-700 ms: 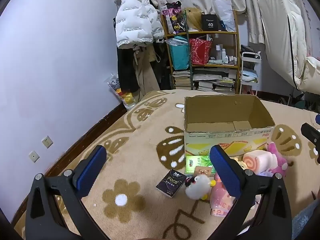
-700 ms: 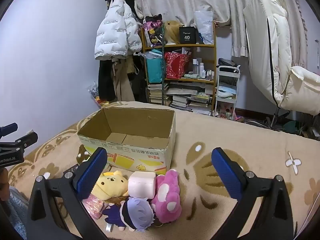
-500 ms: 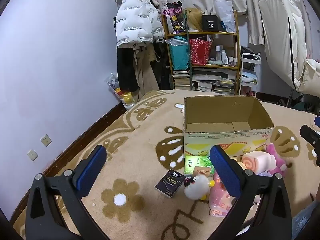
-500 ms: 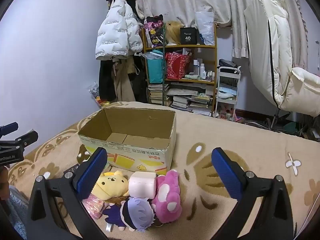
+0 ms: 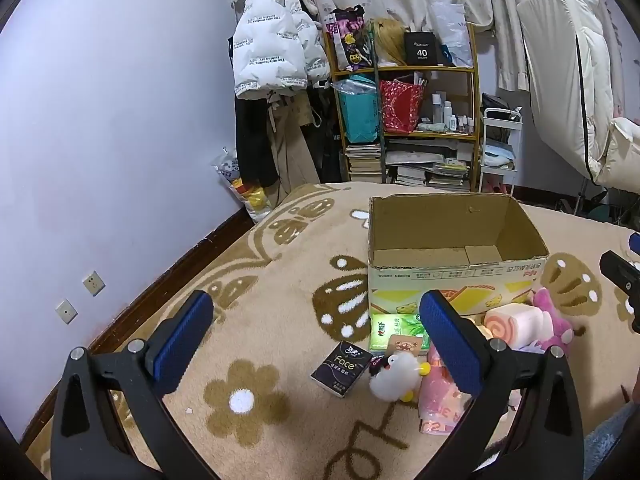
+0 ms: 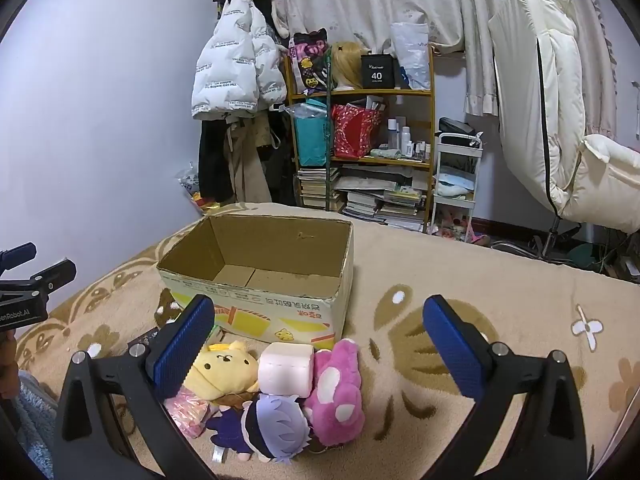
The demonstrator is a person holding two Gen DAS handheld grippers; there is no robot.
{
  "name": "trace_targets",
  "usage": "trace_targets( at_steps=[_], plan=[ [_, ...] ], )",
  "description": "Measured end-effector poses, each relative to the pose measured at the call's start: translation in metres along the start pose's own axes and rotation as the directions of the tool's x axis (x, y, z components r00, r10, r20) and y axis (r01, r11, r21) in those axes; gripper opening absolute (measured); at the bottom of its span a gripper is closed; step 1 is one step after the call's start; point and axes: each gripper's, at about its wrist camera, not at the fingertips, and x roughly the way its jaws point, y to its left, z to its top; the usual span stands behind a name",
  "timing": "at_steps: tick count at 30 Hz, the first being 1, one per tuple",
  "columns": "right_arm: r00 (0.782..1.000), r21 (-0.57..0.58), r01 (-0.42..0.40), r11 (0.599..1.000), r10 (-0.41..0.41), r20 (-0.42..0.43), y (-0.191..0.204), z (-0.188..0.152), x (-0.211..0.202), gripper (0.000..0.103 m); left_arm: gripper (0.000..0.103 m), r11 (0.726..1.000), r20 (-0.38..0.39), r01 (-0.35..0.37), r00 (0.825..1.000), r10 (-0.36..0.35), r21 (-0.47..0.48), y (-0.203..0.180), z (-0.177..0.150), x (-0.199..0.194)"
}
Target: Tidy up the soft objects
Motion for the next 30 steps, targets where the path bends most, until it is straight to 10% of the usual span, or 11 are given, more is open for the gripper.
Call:
trace_targets(
  at_steps=[30],
  plan=[
    [1.0,0.0,-0.001,1.0,0.001,-0.002,-0.0002,0.0001,0.0,0.103,0.102,1.0,0.006,-0.005,1.0,0.004,0.004,-0.0014,-0.0004,-0.0034]
  ],
)
